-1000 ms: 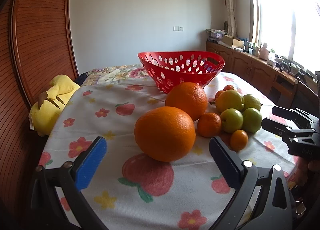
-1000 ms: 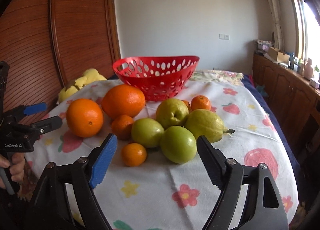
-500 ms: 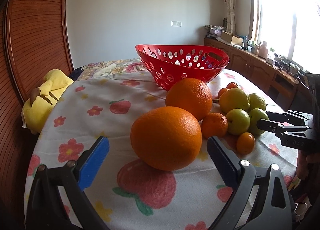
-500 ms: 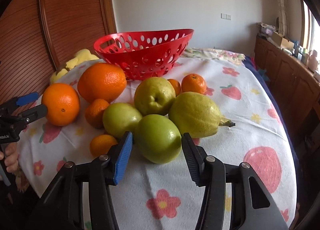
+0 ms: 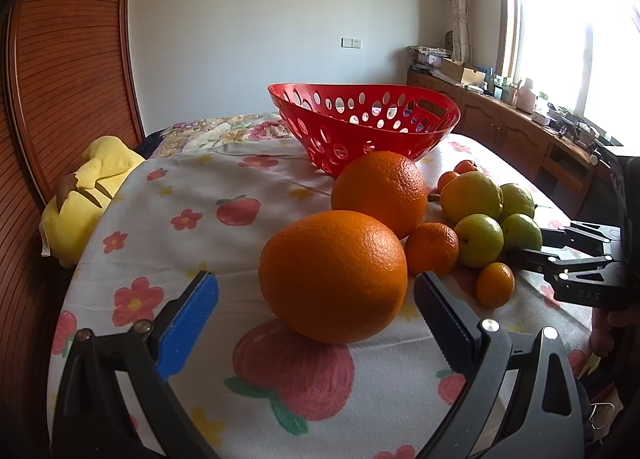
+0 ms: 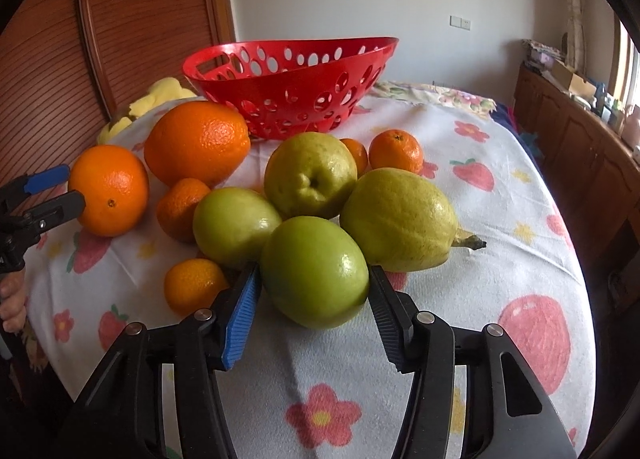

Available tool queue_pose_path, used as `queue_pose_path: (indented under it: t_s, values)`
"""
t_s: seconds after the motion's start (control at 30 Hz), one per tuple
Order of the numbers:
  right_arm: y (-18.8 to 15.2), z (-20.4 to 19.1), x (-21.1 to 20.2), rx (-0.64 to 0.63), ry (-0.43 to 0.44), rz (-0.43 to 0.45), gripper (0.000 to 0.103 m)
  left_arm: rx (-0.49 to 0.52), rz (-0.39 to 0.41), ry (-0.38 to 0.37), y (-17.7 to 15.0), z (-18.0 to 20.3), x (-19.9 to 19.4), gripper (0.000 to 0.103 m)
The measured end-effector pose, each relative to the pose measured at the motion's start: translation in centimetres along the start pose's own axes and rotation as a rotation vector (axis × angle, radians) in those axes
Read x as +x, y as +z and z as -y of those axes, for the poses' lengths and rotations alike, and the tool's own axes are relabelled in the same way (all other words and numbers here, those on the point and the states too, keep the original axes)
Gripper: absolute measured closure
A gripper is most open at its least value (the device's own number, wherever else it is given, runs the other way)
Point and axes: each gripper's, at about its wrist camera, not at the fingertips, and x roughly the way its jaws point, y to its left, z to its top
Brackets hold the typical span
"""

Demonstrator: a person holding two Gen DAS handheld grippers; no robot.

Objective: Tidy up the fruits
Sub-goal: 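Reach the right tool to the green apple while the left tool approaches the large orange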

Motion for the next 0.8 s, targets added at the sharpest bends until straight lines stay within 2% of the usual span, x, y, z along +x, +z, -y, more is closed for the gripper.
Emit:
queue_pose_path:
  t_s: [0.27,0.43,0.8]
  values:
    - [-0.4,-0.1,-0.4,0.001,0.020,0.017,0.048,0.010,-0.026,-0.023,0.6,0.3,0.8,0.005]
    - [-0.6,0.1,-0.2,0.016,0.028,0.021,0.048,0.019,-0.053,-0.013,1.0,0.5,1.6,0.004]
    - [-0.5,-0.2,-0.2,0.006,0.019,0.021,0.048,-0.014,-0.120,-0.035,1.2,0.2,3.3,0.003]
